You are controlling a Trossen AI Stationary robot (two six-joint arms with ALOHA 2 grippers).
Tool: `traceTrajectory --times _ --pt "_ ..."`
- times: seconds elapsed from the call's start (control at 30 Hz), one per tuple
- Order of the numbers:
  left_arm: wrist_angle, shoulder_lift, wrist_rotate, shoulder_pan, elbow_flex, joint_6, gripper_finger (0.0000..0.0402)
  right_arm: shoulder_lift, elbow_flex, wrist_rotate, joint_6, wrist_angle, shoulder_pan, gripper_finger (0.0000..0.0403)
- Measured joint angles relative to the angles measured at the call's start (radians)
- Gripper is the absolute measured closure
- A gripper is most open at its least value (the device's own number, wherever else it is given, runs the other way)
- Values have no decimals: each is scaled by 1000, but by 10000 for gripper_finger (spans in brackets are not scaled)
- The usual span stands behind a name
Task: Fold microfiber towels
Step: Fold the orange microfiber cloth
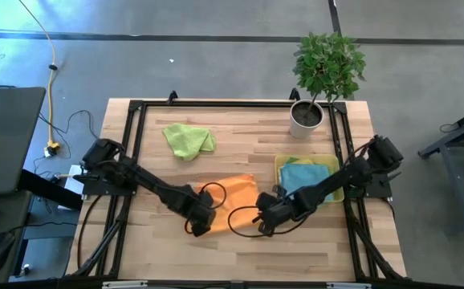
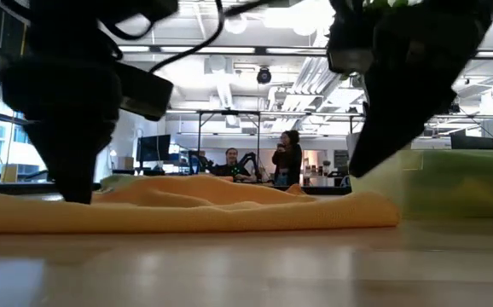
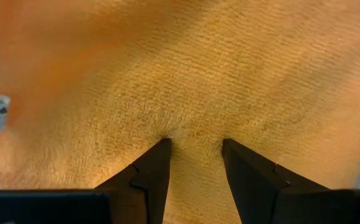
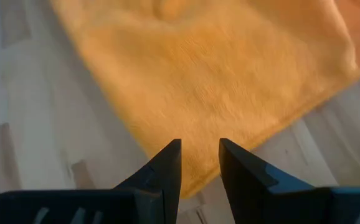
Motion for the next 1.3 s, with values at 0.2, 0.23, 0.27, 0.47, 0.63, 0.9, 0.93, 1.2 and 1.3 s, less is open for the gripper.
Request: traceTrajectory --times 0.2,0.23,0.27,0.47,0.63,0.9,0.93,1.2,1.3 --pt "99 0 12 -98 -1 -153 264 71 0 -3 -18 2 -7 304" --pt "122 1 13 -115 -1 -177 264 81 0 -3 -33 4 -12 304" --pt "149 1 13 -131 -1 -203 264 89 0 -2 -49 7 -18 304" --pt "304 2 -13 -203 -1 -341 264 118 1 35 -157 34 -61 304" --pt "338 2 -96 -226 -1 -378 264 120 0 61 -260 64 -111 304" --pt "235 2 -125 -212 -2 -390 264 81 38 -27 -272 -53 -180 304" --pt "236 1 -109 -207 -2 -383 264 67 54 -33 -273 -89 -182 304" --pt "238 0 17 -176 -1 -369 264 -1 164 -65 -291 -122 -256 287" --pt "233 0 35 -168 -1 -369 264 18 164 -118 -241 -64 -307 253"
